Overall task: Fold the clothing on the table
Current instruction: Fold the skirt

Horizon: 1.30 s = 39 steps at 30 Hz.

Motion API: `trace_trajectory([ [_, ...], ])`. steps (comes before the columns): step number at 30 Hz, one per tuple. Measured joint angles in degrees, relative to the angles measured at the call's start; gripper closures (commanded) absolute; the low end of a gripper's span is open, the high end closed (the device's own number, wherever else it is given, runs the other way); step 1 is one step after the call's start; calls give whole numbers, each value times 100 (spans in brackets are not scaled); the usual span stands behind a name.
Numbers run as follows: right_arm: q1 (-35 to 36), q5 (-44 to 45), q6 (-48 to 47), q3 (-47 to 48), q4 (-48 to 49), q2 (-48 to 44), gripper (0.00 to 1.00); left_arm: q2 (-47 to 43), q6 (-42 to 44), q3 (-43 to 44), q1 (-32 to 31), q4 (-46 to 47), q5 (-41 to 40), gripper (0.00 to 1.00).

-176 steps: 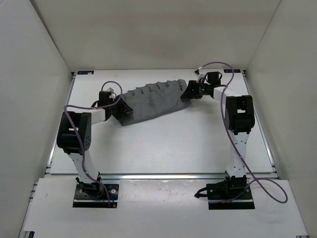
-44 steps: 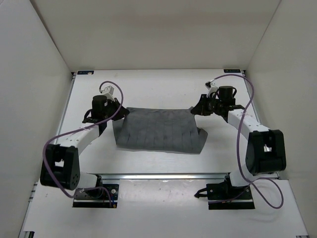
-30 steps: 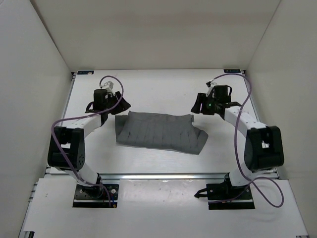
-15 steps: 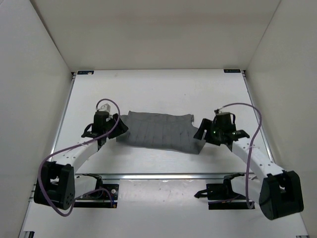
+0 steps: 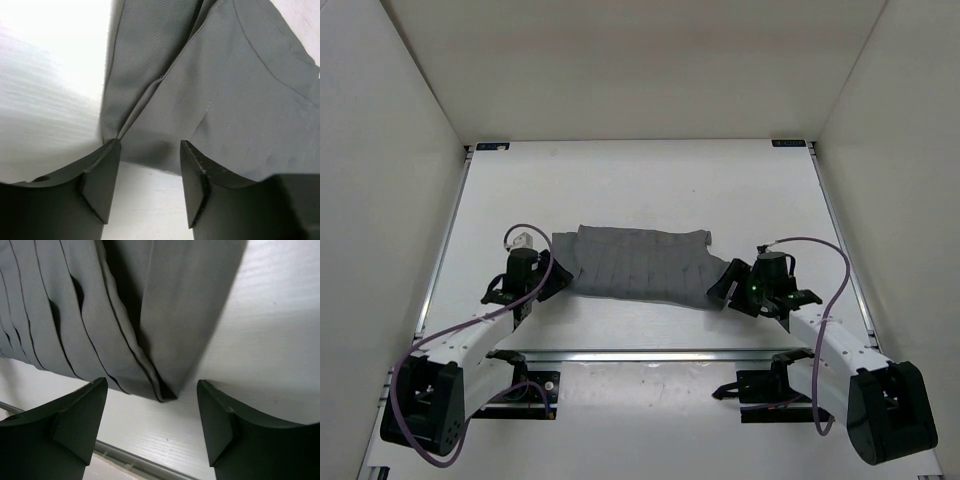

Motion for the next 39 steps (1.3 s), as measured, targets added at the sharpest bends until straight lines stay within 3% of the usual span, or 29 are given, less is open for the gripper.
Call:
trace_trajectory([
  [4, 15, -190, 122, -63, 494, 289, 46, -199, -28, -160, 22, -9, -87, 47],
  [10, 162, -511, 240, -105, 1091, 807, 64, -35, -9, -216, 26, 107, -136, 85],
  [12, 157, -649, 243, -109, 1274, 1001, 79, 92, 24, -258, 26, 144, -138, 100],
  [14, 155, -789, 162, -109, 1443, 1224, 100, 223, 50, -284, 26, 155, -138, 100],
  [21, -564, -1217, -358, 299, 1117, 1410, 100, 466, 116, -192, -118, 271, -63, 100],
  [28, -1351, -1298, -1268, 1672, 85, 898, 100, 1137, -140, 118, -1086, 706, 208, 100],
  [33, -789, -1513, -1814, 3230, -529, 1563, 100, 1681, -334, 339, -1410, 1073, 297, 100],
  [39, 632, -1668, -2122, 4690, -787, 2594, 100, 1910, -442, 356, -1283, 1434, 328, 100],
])
